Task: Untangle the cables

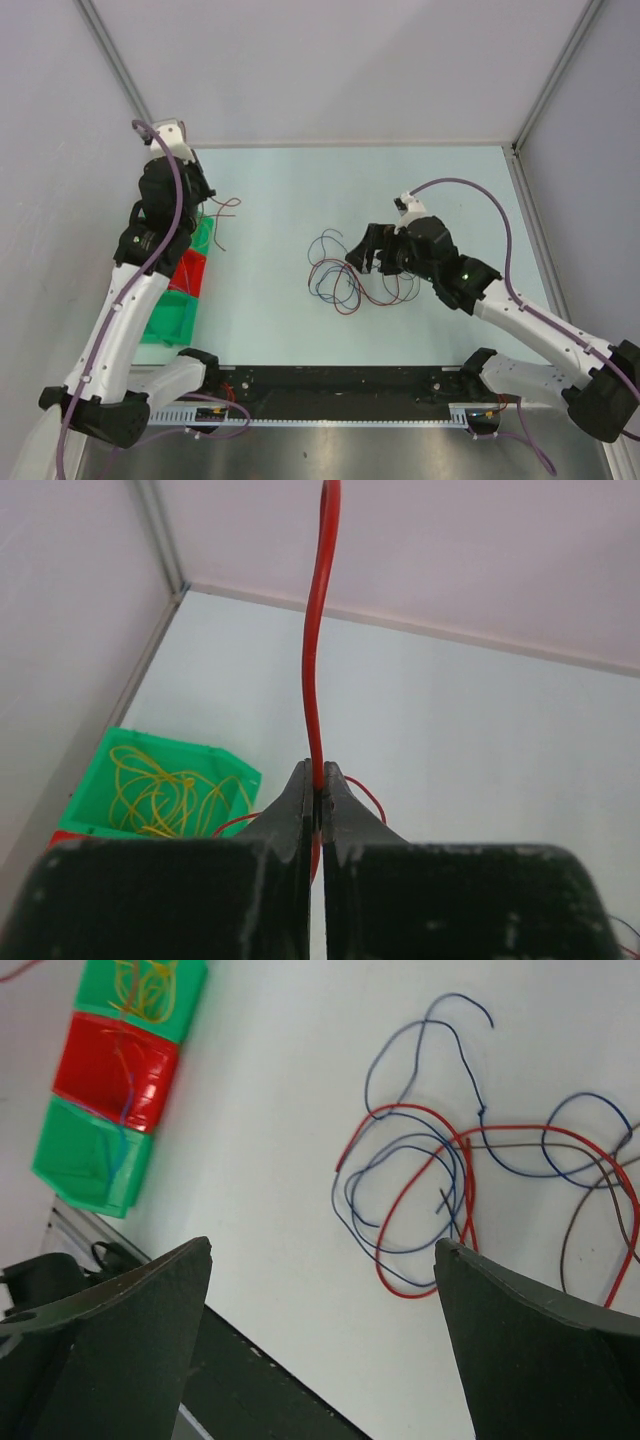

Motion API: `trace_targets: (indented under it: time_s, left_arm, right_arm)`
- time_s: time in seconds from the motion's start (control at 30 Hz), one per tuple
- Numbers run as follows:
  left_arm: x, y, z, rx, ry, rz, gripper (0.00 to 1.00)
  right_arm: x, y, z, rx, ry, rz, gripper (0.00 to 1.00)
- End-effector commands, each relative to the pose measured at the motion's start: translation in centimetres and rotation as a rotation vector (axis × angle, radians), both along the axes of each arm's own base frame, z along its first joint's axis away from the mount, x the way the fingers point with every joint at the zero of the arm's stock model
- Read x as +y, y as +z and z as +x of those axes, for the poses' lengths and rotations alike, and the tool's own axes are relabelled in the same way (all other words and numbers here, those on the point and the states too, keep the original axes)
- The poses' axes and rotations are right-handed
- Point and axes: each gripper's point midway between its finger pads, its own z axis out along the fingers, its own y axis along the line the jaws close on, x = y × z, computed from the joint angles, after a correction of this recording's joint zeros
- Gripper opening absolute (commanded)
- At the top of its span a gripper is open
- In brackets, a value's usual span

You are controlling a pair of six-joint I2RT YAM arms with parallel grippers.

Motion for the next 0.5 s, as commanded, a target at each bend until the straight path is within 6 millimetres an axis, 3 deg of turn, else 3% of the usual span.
trace_targets:
  time_s: [0.0,0.27,0.47]
  left_arm:
    - [3.7,2.8,0.4,-0.064,0.144,-0.041,0.0]
    - [7.9,3.0,1.5,-0.055,0.279,0.006,0.0]
    - [11.4,1.7,1.9,-0.015,0.403,-0.011,0.0]
  right_arm:
    - [-0.7,-1.0,1.0,-0.054,-0.065,-0.017,0.97]
    - [-0.5,-4.9,1.4,-0.053,-0.04,-0.075,0.97]
    - [0.1,-8.5,1.2,-0.004,-0.01,-0.103,0.97]
